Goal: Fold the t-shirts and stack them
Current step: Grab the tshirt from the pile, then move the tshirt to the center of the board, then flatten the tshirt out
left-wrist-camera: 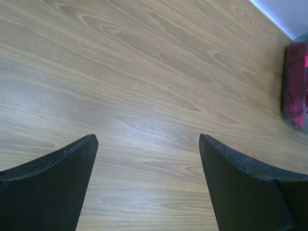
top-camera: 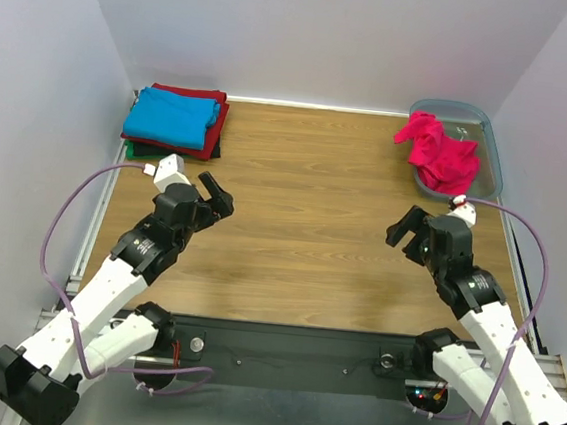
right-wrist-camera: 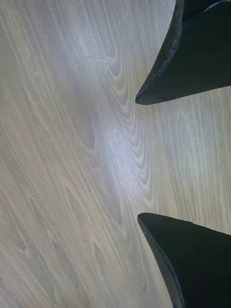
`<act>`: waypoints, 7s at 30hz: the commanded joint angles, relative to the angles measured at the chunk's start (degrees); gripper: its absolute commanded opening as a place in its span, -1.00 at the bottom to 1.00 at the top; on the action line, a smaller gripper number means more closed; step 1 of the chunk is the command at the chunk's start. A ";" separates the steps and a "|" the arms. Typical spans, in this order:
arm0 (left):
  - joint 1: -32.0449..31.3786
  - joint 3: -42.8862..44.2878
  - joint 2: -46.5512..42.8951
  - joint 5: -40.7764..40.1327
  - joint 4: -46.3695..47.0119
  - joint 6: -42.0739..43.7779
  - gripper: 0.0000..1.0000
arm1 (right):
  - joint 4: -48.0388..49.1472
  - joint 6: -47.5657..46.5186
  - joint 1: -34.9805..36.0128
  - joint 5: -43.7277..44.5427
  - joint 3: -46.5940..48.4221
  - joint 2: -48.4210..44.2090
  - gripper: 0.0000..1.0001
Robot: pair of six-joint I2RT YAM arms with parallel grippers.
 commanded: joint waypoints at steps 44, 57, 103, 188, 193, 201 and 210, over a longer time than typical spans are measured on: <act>0.30 0.47 -1.37 -5.05 0.42 -0.59 0.97 | 1.88 -16.82 -21.40 2.15 79.52 79.10 -0.99; 0.30 -0.06 -4.45 -3.02 -0.19 -1.55 0.97 | 1.88 -16.93 -21.40 -25.00 85.31 53.78 -0.99; 0.30 -9.72 7.56 9.53 7.36 -3.49 0.97 | 5.74 -5.30 -11.47 -10.19 13.26 25.38 1.00; -2.42 42.57 76.32 -2.94 -5.55 8.73 -1.00 | 7.76 0.84 -3.47 9.01 23.54 56.07 -0.82; -1.55 42.66 75.35 -4.34 -4.50 8.47 -1.00 | 7.15 -0.65 -3.56 7.61 18.89 42.48 -0.99; 1.00 43.01 74.65 -3.29 -3.80 8.99 -1.00 | 0.22 4.25 -3.56 -22.85 -0.26 9.60 -0.99; 3.20 43.27 73.33 -0.21 -0.02 10.05 -1.00 | -17.67 15.09 -3.47 -42.08 -5.22 -19.00 -0.99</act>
